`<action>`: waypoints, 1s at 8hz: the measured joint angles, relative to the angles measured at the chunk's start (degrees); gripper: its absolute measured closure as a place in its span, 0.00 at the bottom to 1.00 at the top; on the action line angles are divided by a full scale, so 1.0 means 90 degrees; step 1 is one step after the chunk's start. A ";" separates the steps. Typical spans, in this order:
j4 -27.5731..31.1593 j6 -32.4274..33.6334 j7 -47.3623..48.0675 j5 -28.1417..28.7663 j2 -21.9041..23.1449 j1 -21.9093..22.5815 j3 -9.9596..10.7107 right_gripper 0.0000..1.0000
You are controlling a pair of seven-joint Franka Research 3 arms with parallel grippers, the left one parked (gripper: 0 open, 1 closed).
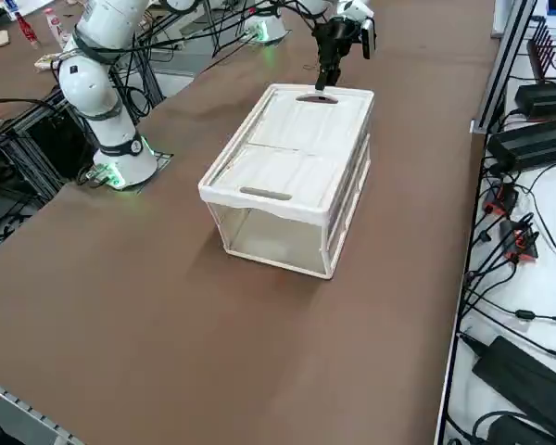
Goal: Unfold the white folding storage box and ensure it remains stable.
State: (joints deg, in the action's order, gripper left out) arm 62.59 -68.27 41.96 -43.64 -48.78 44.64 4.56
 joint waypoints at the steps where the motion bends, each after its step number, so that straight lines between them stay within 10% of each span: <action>1: 0.0000 -0.0007 0.0097 -0.0042 -0.0013 0.0007 0.0000 0.71; 7: 0.0000 0.0003 0.0149 -0.0130 -0.0067 0.0045 0.0001 0.69; 8: -0.0038 0.0044 0.0112 -0.0237 -0.0057 0.0098 0.0001 0.52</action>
State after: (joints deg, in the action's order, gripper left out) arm 62.25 -67.87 42.96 -45.77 -49.29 45.52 4.57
